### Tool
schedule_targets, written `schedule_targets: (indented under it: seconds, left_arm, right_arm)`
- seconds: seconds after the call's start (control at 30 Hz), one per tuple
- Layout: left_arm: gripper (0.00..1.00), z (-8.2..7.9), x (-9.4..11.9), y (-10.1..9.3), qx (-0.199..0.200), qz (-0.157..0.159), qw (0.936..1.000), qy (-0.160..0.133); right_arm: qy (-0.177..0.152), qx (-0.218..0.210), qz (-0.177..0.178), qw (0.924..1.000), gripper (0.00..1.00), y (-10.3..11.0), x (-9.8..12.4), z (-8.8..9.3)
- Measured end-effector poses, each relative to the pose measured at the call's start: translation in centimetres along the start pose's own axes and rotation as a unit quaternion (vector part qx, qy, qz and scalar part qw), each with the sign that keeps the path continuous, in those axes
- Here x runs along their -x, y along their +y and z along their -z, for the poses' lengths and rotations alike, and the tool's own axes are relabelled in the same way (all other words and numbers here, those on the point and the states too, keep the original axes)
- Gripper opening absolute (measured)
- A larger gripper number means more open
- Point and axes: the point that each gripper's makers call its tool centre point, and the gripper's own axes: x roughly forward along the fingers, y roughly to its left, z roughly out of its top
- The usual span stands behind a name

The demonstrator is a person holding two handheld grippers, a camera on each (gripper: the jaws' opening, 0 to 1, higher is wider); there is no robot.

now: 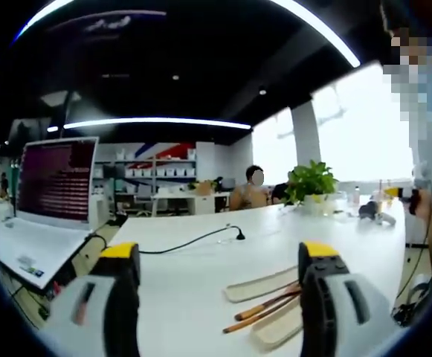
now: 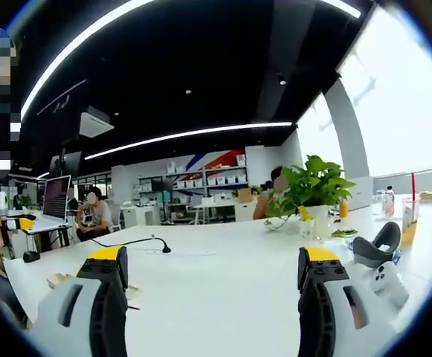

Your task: Arrange the utensils inside the cutlery case until each visible utensil rests in its matching compartment.

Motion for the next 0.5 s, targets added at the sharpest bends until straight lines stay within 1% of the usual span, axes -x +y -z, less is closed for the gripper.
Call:
schedule_targets:
  seconds: [0.2, 0.3, 0.33, 0.43, 0.5]
  left_arm:
    - [0.92, 0.1, -0.4, -0.7, -0.007, 0.010, 0.9999, 0.001]
    - [0.83, 0.3, -0.5, -1.1, -0.017, 0.022, 0.9996, 0.006]
    - [0.83, 0.3, -0.5, -1.2, -0.019, 0.025, 0.9995, 0.007]
    - [0.84, 0.3, -0.7, -1.3, -0.028, 0.031, 0.9989, 0.020]
    - [0.84, 0.2, -0.8, -1.3, -0.033, 0.030, 0.9987, 0.022]
  right_arm:
    - [0.011, -0.003, -0.008, 0.9999, 0.99, 0.2, -0.5, 0.5]
    - [0.022, 0.000, -0.011, 0.9997, 0.99, 0.4, -0.3, 1.0]
    - [0.025, 0.001, -0.012, 0.9996, 0.99, 0.4, -0.3, 1.1]
    - [0.031, 0.006, -0.010, 0.9995, 0.98, 0.2, -0.2, 1.2]
    - [0.033, 0.012, -0.012, 0.9993, 0.96, 0.4, -0.3, 1.0]
